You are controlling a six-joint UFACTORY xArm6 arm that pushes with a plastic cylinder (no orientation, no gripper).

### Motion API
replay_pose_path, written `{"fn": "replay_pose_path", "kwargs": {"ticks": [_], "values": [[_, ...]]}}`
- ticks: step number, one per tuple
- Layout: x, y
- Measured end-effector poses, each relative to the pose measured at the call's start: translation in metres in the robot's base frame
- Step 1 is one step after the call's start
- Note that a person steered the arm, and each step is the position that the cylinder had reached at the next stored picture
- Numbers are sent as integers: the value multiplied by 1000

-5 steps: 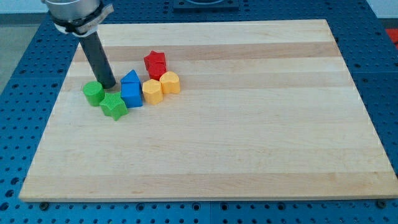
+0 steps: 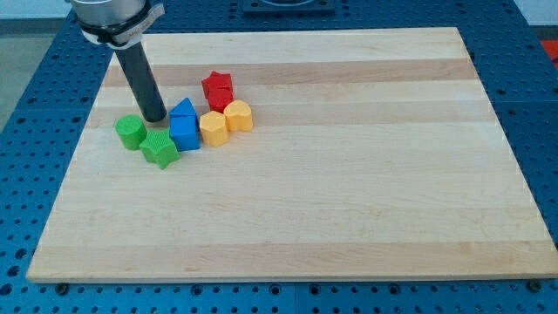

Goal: Slide the green circle to the left side of the board

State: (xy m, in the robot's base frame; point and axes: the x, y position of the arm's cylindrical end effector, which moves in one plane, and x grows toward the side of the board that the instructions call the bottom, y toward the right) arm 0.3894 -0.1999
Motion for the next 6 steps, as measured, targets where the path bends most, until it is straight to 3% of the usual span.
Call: {"fn": "replay_pose_path", "kwargs": {"ticks": [3,6], "values": [[31,-26],[30,-64]]}}
